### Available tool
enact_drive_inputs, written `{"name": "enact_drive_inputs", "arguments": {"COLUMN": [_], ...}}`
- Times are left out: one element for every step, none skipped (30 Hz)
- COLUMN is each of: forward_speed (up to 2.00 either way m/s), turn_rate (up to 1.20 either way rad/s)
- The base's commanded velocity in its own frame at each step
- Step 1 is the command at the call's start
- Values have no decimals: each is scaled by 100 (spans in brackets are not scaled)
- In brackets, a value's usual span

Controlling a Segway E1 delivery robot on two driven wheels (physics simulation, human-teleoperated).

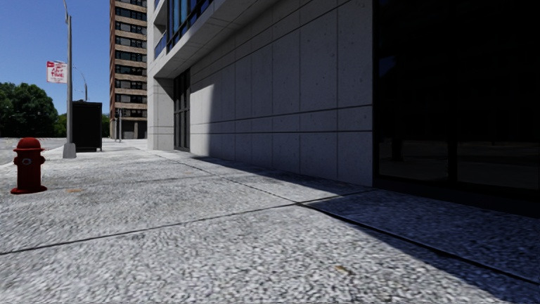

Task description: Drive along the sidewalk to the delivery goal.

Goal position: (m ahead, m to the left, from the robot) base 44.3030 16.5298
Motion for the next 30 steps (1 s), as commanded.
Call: {"name": "enact_drive_inputs", "arguments": {"forward_speed": [200, 200, 200, 200, 200, 200, 200, 200, 200, 200, 200, 200, 200, 200, 200, 200, 200, 200, 200, 200, 200, 200, 200, 200, 200, 200, 200, 200, 200, 200], "turn_rate": [55, 55, 55, 55, 55, 55, 55, 55, 55, 55, 55, 55, 55, 55, 55, 55, 55, 55, 55, 55, 55, 52, 32, 32, 0, 0, 0, 0, 0, 0]}}
